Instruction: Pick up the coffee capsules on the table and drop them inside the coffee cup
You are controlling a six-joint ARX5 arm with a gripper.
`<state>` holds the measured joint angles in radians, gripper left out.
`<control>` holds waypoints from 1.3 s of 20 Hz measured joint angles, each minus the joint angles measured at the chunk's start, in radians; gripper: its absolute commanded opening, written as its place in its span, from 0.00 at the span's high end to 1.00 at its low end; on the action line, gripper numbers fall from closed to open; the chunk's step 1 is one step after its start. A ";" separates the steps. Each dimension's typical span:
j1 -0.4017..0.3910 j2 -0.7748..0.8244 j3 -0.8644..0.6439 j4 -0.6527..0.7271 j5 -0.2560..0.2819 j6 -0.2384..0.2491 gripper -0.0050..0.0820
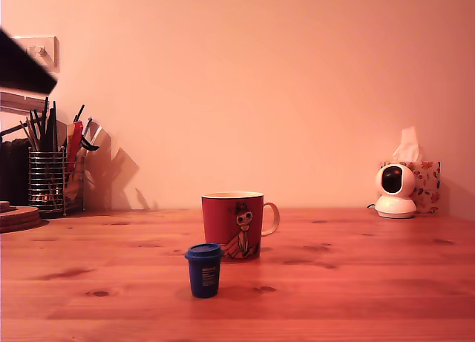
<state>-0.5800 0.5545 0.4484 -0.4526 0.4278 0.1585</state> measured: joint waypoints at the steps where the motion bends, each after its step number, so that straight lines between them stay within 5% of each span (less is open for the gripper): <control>1: -0.001 0.004 0.000 -0.001 -0.003 0.000 0.97; 19: 0.022 0.004 -0.023 0.050 0.002 -0.002 0.95; 22: 0.061 0.004 -0.090 0.164 0.054 -0.029 0.80; 26: 0.088 0.008 -0.103 0.212 0.039 -0.112 0.33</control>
<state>-0.4919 0.5629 0.3454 -0.2405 0.4664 0.0463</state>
